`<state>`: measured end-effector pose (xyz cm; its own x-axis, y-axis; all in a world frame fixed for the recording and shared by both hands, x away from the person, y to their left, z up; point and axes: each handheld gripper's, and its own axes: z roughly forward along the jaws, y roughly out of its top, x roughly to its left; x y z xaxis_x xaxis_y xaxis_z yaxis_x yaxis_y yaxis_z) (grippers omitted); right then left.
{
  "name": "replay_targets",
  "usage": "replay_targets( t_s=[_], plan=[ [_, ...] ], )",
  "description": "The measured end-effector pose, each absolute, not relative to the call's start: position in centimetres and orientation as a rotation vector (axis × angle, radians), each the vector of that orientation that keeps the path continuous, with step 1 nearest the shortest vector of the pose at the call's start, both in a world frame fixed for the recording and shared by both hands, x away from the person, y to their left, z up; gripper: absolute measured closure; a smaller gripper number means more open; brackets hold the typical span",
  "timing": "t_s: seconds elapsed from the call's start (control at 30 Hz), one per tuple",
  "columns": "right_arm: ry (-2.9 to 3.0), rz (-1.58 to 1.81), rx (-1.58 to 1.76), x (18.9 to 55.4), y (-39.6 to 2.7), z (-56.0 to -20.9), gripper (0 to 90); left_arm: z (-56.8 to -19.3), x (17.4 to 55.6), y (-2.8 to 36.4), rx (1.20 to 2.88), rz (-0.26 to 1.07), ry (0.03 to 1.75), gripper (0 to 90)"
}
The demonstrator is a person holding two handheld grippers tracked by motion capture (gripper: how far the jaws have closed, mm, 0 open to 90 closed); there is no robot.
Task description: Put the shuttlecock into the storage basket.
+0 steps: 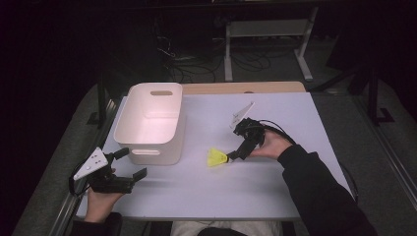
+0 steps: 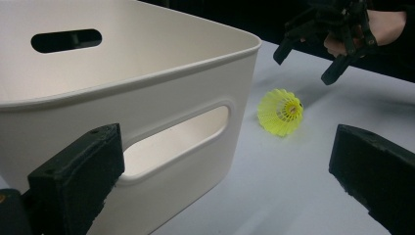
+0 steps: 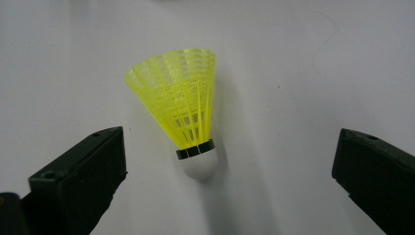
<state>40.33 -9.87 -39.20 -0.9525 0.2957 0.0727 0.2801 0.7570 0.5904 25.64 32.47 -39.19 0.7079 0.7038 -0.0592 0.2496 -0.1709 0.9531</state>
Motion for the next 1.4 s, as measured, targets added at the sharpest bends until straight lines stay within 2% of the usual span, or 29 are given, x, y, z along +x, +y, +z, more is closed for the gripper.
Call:
replay_targets(
  t_s=[0.7,0.9,1.17,1.23,1.27,1.4],
  plan=[
    [2.974,0.895,0.349,40.0,-8.8,-41.2,0.0,-39.2,25.7,32.4,1.741,0.479,0.761,0.0],
    [3.006,0.902,0.317,39.9,-8.6,-41.7,8.6,-39.2,25.7,32.5,1.741,0.48,0.759,0.0],
    [3.029,0.913,0.256,39.7,-8.4,-42.0,26.7,-39.2,25.6,32.5,1.741,0.481,0.758,0.0],
    [3.031,0.914,0.254,39.7,-8.4,-42.0,28.4,-39.2,25.6,32.5,1.74,0.481,0.759,0.0],
    [3.046,0.91,0.244,39.8,-8.4,-42.0,33.9,-39.2,25.6,32.5,1.74,0.48,0.759,0.0],
    [3.053,0.884,0.237,39.7,-8.3,-42.2,41.2,-39.2,25.6,32.5,1.742,0.481,0.757,0.0]
  ],
)
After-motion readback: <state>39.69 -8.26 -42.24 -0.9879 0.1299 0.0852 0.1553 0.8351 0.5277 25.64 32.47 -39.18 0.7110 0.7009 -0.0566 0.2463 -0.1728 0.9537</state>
